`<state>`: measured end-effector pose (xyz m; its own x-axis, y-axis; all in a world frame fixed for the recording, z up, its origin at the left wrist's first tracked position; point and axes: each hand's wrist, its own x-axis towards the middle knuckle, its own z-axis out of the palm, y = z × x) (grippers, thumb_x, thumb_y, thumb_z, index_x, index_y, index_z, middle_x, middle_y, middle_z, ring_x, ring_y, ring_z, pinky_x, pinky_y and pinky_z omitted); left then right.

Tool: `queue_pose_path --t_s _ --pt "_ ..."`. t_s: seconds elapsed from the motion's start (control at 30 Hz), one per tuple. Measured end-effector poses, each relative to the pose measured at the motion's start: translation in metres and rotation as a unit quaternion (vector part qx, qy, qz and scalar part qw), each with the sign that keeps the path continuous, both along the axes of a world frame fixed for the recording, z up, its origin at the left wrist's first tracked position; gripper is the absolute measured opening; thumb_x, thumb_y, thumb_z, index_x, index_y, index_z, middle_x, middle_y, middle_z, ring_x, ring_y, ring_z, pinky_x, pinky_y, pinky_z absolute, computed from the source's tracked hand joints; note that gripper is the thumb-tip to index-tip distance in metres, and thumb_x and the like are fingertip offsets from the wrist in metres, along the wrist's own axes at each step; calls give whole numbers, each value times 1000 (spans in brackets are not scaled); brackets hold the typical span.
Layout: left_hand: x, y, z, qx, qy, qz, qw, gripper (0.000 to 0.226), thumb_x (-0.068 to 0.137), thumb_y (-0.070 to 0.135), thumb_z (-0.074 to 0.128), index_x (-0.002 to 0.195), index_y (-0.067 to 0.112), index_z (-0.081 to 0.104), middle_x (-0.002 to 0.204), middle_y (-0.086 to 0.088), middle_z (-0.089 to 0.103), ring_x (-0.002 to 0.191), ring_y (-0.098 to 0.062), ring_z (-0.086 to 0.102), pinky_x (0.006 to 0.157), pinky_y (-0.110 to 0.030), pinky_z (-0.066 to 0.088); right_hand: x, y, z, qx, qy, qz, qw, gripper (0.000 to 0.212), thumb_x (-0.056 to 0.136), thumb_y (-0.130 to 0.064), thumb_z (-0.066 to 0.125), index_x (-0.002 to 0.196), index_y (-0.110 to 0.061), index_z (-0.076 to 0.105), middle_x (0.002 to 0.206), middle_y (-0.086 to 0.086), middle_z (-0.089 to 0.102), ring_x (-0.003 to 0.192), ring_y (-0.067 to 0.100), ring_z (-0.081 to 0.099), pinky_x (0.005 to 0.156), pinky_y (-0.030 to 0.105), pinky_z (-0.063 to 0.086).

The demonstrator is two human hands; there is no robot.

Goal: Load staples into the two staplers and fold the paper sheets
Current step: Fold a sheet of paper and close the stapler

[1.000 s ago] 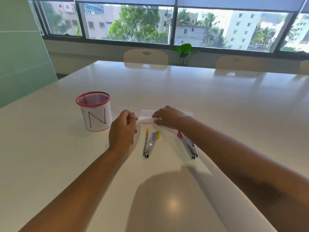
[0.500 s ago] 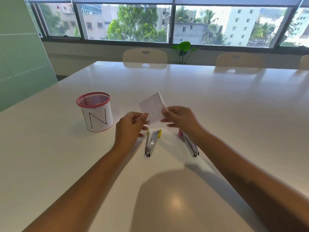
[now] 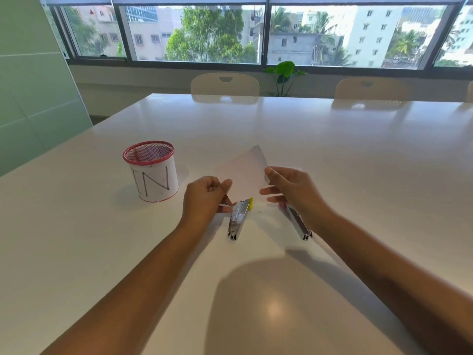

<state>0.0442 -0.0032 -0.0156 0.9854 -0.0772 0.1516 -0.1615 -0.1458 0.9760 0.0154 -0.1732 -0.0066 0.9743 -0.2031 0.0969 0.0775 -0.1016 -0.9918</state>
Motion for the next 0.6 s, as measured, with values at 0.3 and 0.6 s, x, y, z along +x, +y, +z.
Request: queue_pose_path --t_s 0.3,0.6 --pt "-3 -4 -2 -54 38 -7 998 24 83 19 63 65 5 56 44 -1 58 38 -6 58 47 -16 53 -19 17 -3 -293 -168 -104 935 19 87 -27 60 105 -20 57 102 -8 66 79 7 61 64 13 49" --pt "-6 -8 -1 -47 42 8 998 21 81 20 65 68 4 59 49 -3 61 39 -5 58 47 -15 53 -18 25 -2 -183 -221 -108 952 35 89 -8 54 125 -8 56 111 3 66 84 1 59 63 -2 41"
